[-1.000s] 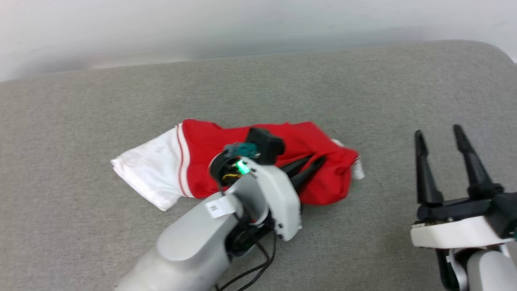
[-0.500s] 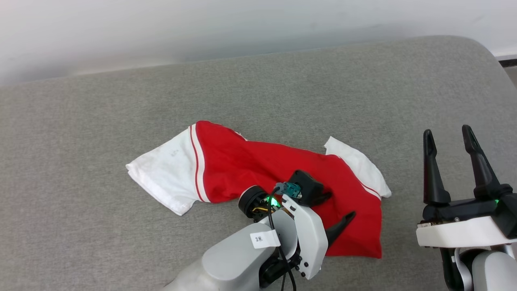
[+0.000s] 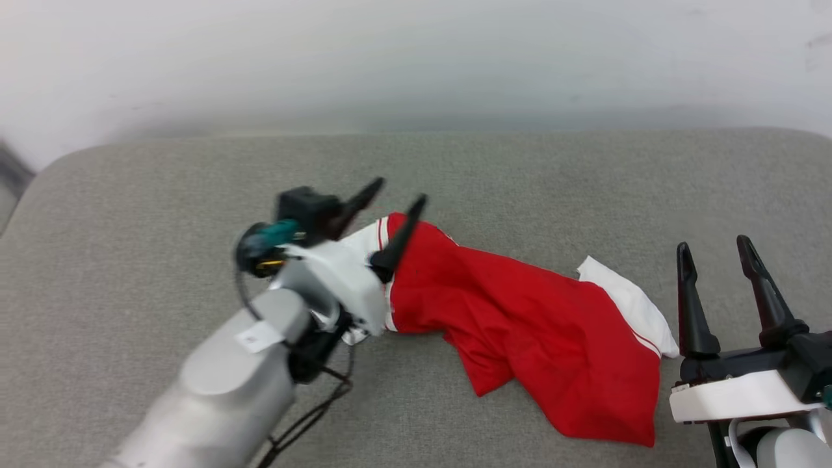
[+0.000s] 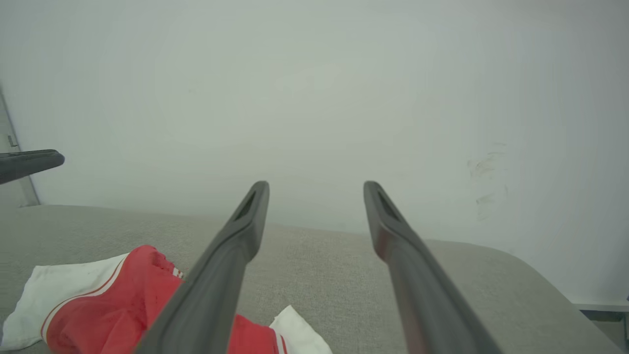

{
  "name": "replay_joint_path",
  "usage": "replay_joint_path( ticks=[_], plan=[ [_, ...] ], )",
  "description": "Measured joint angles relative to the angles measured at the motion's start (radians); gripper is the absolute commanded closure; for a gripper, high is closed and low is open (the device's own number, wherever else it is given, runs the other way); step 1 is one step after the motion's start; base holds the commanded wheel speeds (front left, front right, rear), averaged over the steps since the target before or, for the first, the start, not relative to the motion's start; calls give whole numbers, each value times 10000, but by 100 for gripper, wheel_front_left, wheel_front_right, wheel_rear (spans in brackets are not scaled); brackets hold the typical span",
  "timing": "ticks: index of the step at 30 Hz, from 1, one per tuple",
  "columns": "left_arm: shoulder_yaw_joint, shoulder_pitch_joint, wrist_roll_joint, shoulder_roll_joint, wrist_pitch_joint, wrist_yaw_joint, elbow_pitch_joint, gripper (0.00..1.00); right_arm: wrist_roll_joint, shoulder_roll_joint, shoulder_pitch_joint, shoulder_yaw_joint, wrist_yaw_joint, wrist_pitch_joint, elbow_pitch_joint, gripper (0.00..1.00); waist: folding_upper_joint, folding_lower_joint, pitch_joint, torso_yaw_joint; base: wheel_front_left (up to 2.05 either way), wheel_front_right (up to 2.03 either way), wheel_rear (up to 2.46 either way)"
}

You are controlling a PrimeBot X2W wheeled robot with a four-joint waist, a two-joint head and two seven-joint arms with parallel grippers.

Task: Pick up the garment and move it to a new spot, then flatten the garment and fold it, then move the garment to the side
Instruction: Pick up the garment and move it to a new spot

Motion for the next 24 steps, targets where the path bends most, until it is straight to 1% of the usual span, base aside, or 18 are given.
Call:
replay_joint_path(
  ticks=[3,6,9,13,17,20,24],
  plan=[
    [1160,623,77,780,-13,314,-878,0,-67,0,105,-6,0,0,42,0,0,0,-232,200,0,0,0],
    [2347,1549,499,1486,-40,660,-2029,0,-67,2,137,-31,0,0,46,0,0,0,-399,351,0,0,0],
    [3296,2874,930,1841,-40,882,-3083,0,-65,0,255,-29,0,2,27,0,0,0,-505,426,0,0,0],
    [4303,4663,1283,1804,-40,997,-4149,0,-46,0,327,15,0,2,4,0,0,1,-543,417,0,0,0],
    [4909,6165,1829,1453,-40,984,-4870,0,17,0,382,38,0,2,12,0,0,1,-619,368,0,0,0],
    [5231,6908,2226,1101,-40,947,-5246,0,27,0,477,96,0,2,25,0,0,0,-662,326,0,0,0],
    [5453,7410,2629,685,-40,727,-5511,0,40,0,485,119,0,2,19,0,0,0,-677,305,0,0,0]
  ],
)
